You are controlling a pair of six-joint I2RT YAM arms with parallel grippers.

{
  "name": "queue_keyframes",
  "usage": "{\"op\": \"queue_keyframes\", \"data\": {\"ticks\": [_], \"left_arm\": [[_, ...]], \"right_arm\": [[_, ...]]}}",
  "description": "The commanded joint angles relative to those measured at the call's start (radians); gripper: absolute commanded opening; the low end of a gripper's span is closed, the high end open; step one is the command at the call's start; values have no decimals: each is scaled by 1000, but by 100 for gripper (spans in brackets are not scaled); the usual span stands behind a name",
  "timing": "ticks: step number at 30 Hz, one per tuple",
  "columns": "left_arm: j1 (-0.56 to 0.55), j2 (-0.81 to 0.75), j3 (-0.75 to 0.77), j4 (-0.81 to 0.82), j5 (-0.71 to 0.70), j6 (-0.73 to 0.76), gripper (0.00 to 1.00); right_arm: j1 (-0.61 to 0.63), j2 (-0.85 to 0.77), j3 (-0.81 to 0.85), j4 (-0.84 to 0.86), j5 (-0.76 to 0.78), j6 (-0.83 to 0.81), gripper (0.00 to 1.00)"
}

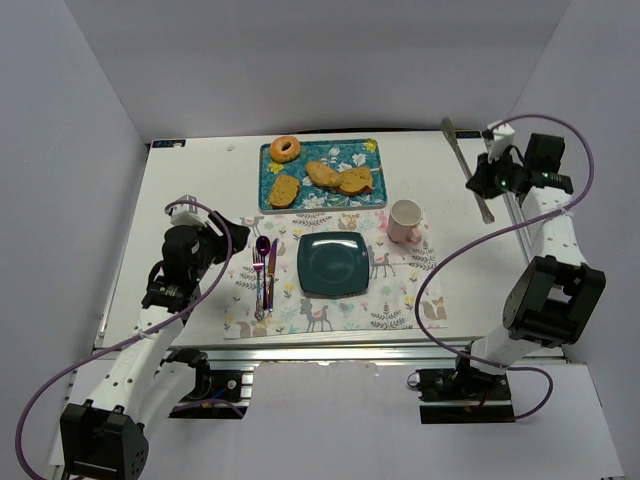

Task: Place the bread

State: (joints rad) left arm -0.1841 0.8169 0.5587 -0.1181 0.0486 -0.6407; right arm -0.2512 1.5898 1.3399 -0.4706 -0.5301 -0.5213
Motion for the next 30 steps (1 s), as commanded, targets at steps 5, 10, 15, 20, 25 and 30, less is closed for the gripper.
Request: {"op": "queue_keyframes", "data": {"ticks": [5, 10, 15, 20, 25, 30], "left_arm": [[6, -15, 50, 17, 2, -13, 75], [6, -25, 64, -2, -10, -16, 75], [6, -54, 53, -5, -23, -34, 75], [6, -73, 41, -5, -35, -47, 75], [6, -68, 43, -3, -33, -43, 75], [6, -53, 46, 9, -33, -36, 75]], "right_arm": [[192, -13, 168, -39, -165, 205, 26], [299, 38, 246, -26, -131, 225, 32], [369, 85, 277, -34, -50, 165, 33], [398, 128, 349, -69, -47, 159, 38], [424, 134, 361, -76, -38, 150, 39], [484, 125, 355, -102, 88, 28, 38]]}}
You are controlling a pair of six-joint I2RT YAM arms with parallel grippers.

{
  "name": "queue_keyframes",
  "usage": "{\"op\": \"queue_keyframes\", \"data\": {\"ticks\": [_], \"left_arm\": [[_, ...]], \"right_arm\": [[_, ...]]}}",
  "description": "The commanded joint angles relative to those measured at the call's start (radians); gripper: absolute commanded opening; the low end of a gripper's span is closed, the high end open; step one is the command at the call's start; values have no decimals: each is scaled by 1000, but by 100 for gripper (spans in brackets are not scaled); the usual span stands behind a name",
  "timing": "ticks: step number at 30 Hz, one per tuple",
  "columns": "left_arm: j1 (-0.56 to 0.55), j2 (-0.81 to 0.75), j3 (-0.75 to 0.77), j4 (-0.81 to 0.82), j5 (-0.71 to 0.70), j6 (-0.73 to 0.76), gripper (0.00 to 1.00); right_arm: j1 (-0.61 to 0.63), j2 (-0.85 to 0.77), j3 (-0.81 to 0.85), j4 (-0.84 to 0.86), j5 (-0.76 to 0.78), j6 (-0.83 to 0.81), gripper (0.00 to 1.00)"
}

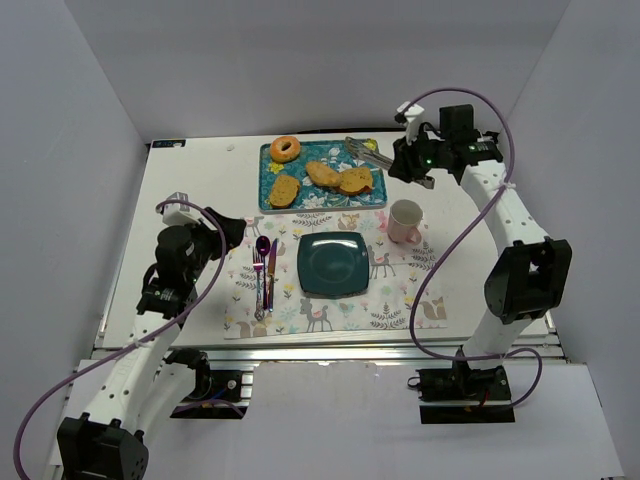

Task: Place the bread

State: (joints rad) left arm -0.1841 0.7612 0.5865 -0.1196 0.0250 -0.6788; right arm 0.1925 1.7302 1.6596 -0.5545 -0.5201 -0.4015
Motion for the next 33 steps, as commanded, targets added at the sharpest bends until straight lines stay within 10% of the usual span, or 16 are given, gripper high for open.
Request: {"op": "queue_keyframes", "data": {"ticks": [1, 16, 33], "left_arm": [[6, 6, 16, 14, -8, 4, 75], [6, 23, -7, 52, -5, 7, 75], [5, 35, -22, 69, 0, 8, 75]], "right_arm": [[68, -17, 29, -25, 107, -126, 38], [197, 61, 81, -188, 479, -572, 38], [243, 121, 46, -165, 597, -672, 43]]}}
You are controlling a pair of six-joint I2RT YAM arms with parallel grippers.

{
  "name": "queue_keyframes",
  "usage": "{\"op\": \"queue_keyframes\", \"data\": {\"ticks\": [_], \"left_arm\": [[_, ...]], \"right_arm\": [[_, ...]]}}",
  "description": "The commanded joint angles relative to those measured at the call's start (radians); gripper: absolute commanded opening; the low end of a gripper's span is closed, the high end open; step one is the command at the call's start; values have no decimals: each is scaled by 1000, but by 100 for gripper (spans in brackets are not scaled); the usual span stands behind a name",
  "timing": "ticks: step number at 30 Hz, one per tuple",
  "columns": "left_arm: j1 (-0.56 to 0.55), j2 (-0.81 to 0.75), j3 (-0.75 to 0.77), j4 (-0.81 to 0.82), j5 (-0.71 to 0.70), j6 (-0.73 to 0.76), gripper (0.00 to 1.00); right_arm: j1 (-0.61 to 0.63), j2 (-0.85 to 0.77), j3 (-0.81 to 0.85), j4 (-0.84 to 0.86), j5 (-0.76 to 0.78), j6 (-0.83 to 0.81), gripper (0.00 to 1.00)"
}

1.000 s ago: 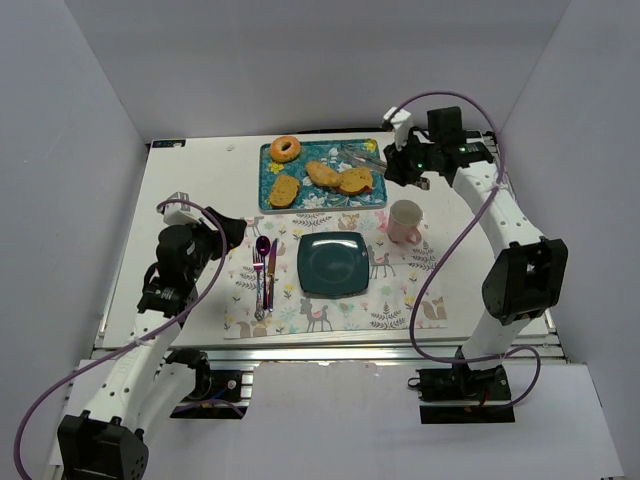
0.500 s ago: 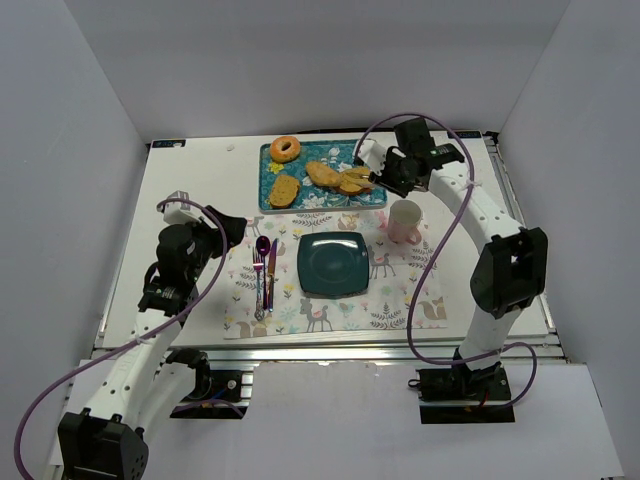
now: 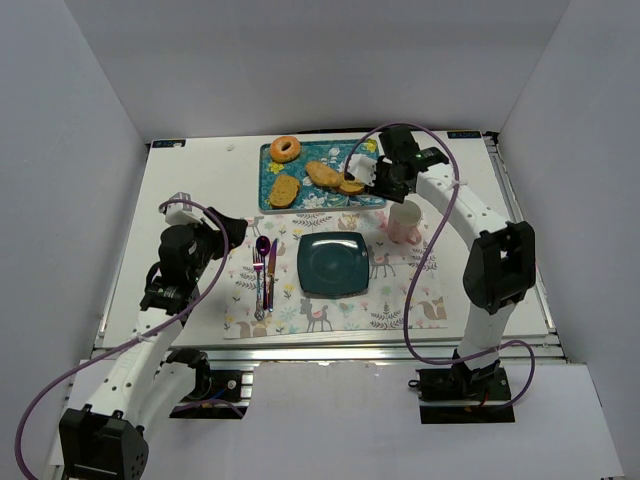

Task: Place the bread

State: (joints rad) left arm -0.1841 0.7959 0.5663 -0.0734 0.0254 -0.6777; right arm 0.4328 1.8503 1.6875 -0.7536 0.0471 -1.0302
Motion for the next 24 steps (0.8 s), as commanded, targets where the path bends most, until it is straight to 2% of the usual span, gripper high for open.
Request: {"op": "queue_keyframes", "data": {"ticks": [1, 12, 24], "left_arm": [[5, 2, 0, 24, -1, 9, 75], [6, 3, -3, 23, -1, 7, 75], [5, -18, -11, 14, -10, 6, 75]], "right_arm": [[3, 7, 17, 37, 33, -45, 43], [15, 32, -3, 94, 51, -68, 45], [24, 35, 1, 80, 48, -80, 44]]}}
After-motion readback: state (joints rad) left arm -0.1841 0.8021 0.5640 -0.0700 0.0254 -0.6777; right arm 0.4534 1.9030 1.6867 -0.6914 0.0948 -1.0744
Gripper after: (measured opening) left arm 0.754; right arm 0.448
